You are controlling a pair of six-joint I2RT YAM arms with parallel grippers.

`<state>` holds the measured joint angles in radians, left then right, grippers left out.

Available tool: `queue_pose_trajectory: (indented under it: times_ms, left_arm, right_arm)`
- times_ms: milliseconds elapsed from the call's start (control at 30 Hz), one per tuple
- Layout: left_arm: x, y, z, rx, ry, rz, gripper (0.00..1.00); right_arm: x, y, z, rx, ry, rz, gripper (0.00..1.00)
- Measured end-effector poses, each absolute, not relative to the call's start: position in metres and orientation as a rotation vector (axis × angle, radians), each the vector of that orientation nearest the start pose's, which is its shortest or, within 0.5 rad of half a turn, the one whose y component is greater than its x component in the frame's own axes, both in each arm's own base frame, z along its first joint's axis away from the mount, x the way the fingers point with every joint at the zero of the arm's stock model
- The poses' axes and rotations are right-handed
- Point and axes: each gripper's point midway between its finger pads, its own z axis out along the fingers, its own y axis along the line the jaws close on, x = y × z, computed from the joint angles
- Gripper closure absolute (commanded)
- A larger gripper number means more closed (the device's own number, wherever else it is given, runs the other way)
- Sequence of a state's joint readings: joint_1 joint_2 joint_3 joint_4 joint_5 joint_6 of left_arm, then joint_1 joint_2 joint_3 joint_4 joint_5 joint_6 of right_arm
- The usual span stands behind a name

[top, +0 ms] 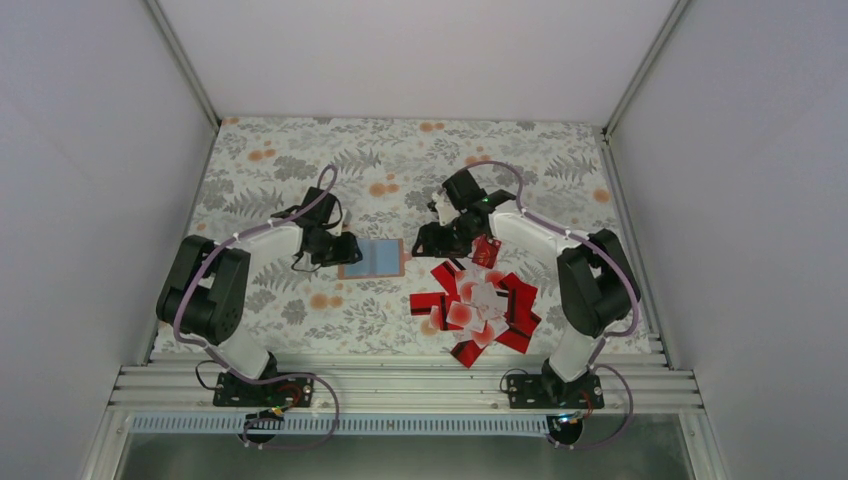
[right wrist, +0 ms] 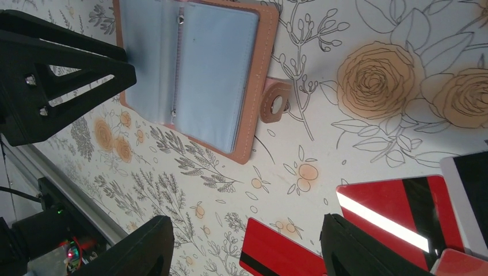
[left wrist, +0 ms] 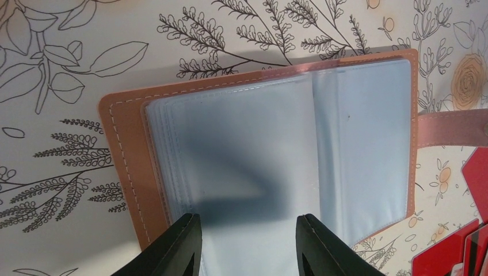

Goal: Put the credit cards into the card holder

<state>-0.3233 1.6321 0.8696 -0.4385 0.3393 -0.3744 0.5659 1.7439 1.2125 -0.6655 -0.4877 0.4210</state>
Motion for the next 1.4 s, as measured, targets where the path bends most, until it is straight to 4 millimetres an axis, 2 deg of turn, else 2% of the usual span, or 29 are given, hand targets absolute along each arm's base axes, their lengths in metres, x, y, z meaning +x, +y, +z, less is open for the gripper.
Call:
queue_pose_trajectory:
  times_ms: [300,600,700,933,1000,1400]
  left_arm:
    - [0.304,-0.163,0.031,0.018,2.843,-0.627,0.57]
    - [0.305,-0.167,0.031,0.029,2.841,-0.634,0.57]
    - [0.306,-0.171,0.031,0.041,2.841,-0.639,0.57]
    - [0.309,-0.178,0.032,0.066,2.835,-0.647,0.57]
    - [0.31,-0.181,0.033,0.07,2.832,-0.651,0.57]
    - [0.313,-0.199,0.035,0.095,2.824,-0.739,0.57]
  right_arm:
    - [0.291,0.291,0.069,-0.358,2.923,0.973,0.37]
    - [0.305,0.311,0.061,-0.385,2.904,1.069,0.42]
    - [0.306,0.313,0.052,-0.381,2.921,1.072,0.49]
    - [0.303,0.311,0.026,-0.352,2.988,1.058,0.73]
    - [0.304,0.312,0.025,-0.352,2.989,1.06,0.78]
    - [0.304,0.312,0.021,-0.376,2.985,1.069,0.8]
